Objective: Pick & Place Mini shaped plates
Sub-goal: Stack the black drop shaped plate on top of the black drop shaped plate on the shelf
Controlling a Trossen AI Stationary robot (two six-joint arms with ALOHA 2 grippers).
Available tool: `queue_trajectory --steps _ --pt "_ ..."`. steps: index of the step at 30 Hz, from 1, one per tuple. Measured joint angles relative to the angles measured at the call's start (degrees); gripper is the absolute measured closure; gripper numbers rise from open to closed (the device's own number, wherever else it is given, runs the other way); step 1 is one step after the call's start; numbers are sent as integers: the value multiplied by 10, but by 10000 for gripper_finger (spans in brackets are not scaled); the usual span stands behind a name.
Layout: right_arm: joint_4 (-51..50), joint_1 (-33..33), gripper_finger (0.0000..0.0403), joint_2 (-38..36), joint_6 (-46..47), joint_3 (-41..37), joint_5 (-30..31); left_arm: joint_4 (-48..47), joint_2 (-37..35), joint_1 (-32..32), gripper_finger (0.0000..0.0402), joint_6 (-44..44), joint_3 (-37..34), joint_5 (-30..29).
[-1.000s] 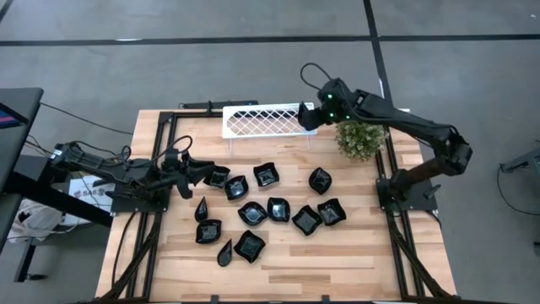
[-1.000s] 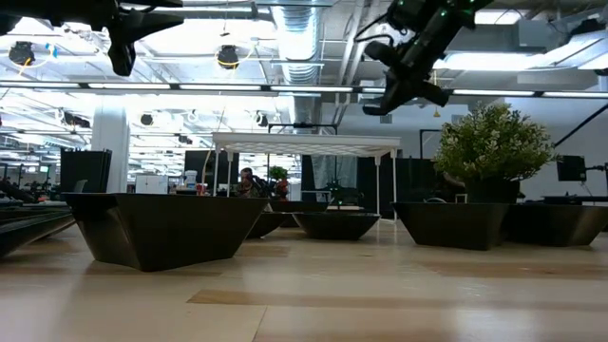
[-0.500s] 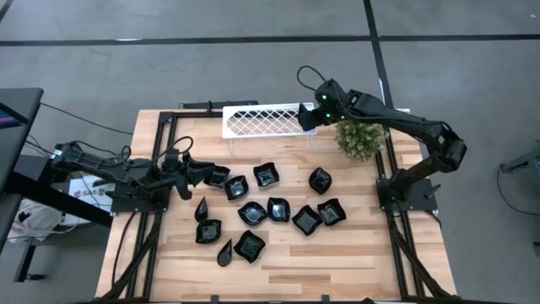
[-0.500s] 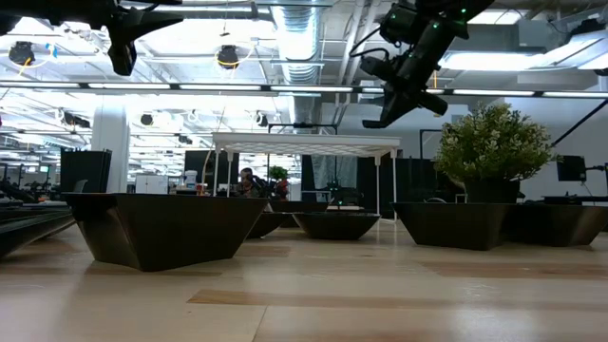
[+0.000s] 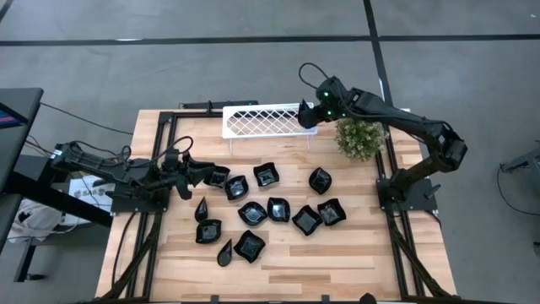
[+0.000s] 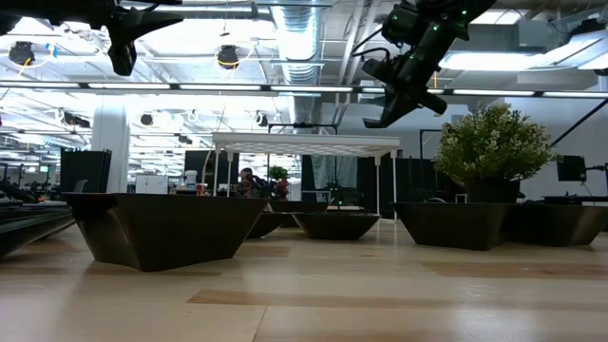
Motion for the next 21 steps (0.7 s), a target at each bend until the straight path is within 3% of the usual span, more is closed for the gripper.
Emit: queue_trajectory --steps 21 --pt "4 -3 395 0 -22 0 15 0 0 0 305 0 0 0"
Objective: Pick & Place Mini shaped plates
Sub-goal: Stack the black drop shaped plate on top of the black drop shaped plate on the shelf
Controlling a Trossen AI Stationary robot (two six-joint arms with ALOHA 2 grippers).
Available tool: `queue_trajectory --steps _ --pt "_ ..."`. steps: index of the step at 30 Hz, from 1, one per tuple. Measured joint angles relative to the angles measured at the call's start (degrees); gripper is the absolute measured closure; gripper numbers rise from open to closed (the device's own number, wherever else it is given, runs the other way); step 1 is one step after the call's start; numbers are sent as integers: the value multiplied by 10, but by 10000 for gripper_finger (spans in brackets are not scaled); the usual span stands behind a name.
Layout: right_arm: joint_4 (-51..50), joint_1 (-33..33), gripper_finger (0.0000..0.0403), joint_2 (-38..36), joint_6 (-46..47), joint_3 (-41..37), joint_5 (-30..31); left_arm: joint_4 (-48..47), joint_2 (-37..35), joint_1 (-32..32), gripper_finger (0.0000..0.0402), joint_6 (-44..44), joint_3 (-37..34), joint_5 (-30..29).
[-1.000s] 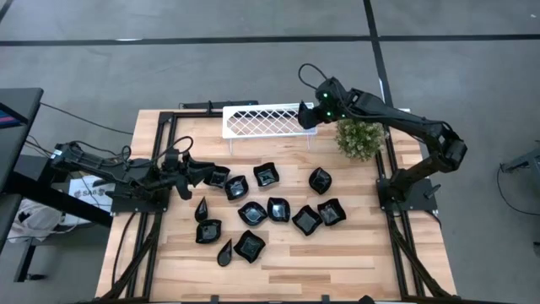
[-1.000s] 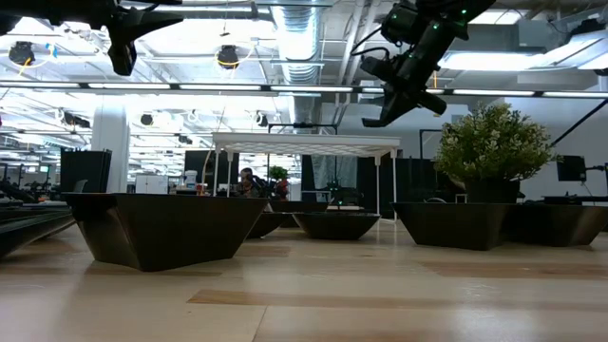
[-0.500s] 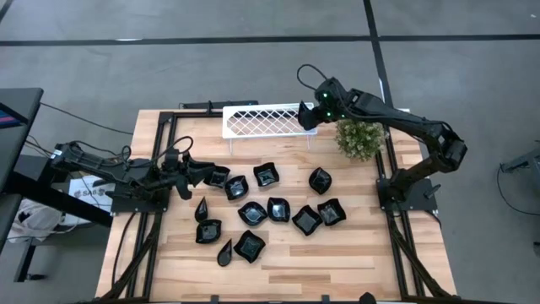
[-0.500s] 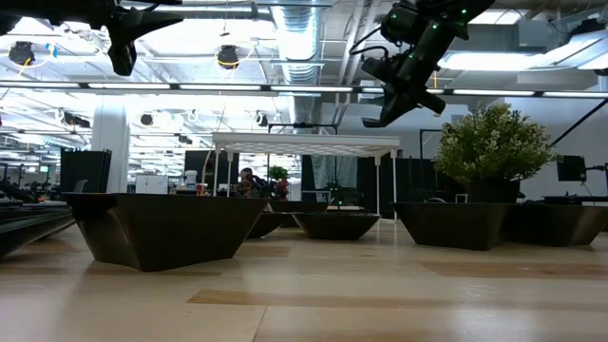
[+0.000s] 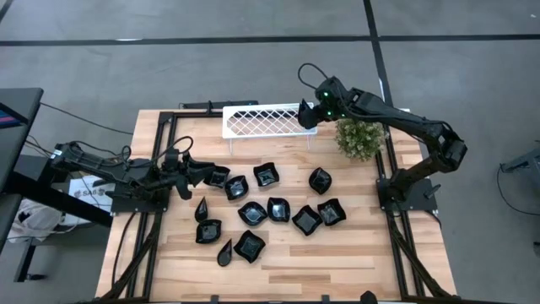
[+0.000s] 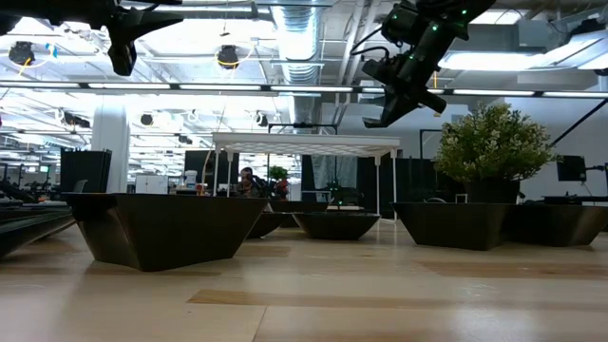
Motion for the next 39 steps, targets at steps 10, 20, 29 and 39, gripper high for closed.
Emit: queue_trajectory --steps 10,20,29,39 --pt "9 1 362 0 10 0 4 0 0 0 305 0 0 0" --pt "36 2 354 0 11 0 4 0 0 0 305 0 0 0" --pt "116 71 364 -31 -16 0 33 5 0 0 305 -10 0 153" --pt "152 204 365 -68 -59 1 28 -109 3 0 305 -91 0 279"
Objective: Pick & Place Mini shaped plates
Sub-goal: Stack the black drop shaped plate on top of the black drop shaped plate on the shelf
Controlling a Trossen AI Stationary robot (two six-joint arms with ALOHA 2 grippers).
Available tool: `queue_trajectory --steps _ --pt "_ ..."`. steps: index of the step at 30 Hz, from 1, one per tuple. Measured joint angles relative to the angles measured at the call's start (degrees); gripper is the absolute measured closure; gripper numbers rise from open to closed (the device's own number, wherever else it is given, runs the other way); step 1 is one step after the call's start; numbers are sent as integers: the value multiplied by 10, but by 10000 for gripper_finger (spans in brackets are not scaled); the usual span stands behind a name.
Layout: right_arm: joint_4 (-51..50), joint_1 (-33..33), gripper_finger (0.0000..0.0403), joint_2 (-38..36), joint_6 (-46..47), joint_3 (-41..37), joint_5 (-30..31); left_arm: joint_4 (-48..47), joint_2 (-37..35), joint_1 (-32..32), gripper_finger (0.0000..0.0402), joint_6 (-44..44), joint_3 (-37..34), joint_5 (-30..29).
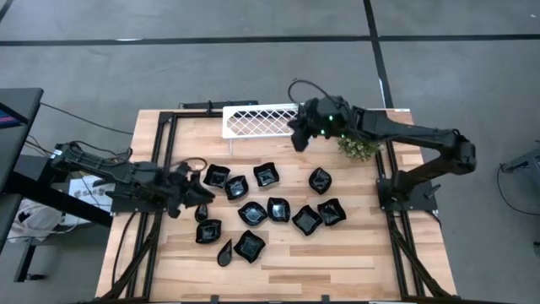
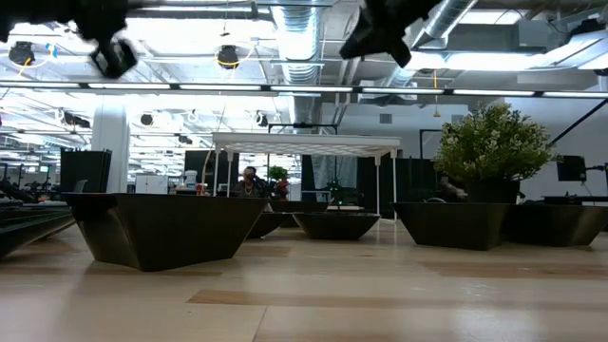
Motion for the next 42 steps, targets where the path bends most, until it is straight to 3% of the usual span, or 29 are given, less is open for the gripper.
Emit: queue_trajectory --steps 4,9,13,19,24,29,35,42 --pt "-11 42 367 -3 0 0 0 -104 3 -2 305 -119 0 -3" --pt "-23 87 367 -3 0 0 2 -151 4 -21 320 -147 0 -15" --pt "-34 116 368 -2 8 0 1 -245 4 -23 343 -204 0 -18" --pt "-53 137 368 -5 9 0 2 -367 3 -23 379 -289 0 46" --pt "-53 139 368 -5 9 0 2 -384 3 -23 391 -308 0 64" --pt "-53 138 371 -5 9 0 2 -384 4 -23 367 -291 0 56" --pt "-53 138 370 -5 10 0 2 -396 24 -23 312 -282 0 -21" --pt "-53 138 371 -5 11 0 2 -444 121 -23 285 -284 0 -31"
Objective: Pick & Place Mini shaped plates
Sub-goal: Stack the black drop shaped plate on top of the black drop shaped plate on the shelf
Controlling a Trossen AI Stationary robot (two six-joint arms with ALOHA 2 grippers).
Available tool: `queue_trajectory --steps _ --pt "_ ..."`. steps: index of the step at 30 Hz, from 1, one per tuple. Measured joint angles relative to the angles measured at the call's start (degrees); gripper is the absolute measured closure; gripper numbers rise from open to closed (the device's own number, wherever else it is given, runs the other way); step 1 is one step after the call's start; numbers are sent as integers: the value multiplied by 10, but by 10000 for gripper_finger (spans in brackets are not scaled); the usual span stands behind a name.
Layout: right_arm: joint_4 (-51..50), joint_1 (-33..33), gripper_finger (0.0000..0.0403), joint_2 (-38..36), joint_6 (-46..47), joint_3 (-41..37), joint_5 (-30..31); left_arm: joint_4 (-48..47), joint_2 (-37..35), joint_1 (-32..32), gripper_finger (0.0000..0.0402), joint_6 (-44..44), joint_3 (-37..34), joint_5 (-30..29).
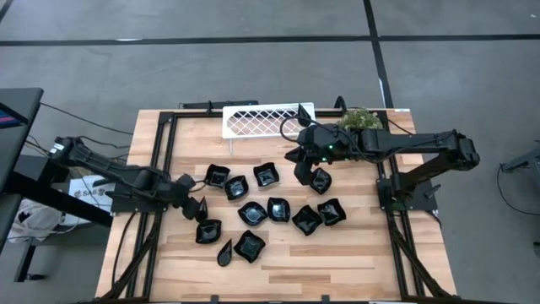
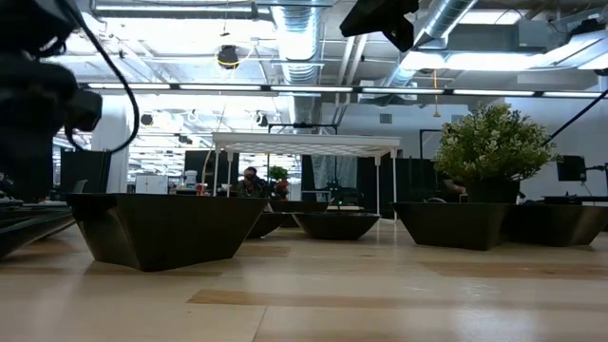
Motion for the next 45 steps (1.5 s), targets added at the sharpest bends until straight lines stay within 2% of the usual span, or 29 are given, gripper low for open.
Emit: queue_trajectory --steps 6,10,26,32,39,45 --pt "3 0 369 0 1 0 0 12 86 0 285 -15 0 0" --pt "3 0 369 0 4 0 0 44 114 0 285 -15 0 0" --pt "5 0 371 0 5 0 0 64 118 0 287 -11 0 0" --pt "5 0 370 0 5 0 0 64 118 0 320 -13 0 3" --pt "5 0 373 0 5 0 0 64 118 0 392 -15 0 -4" --pt "5 0 374 0 5 0 0 64 118 0 394 -15 0 -12"
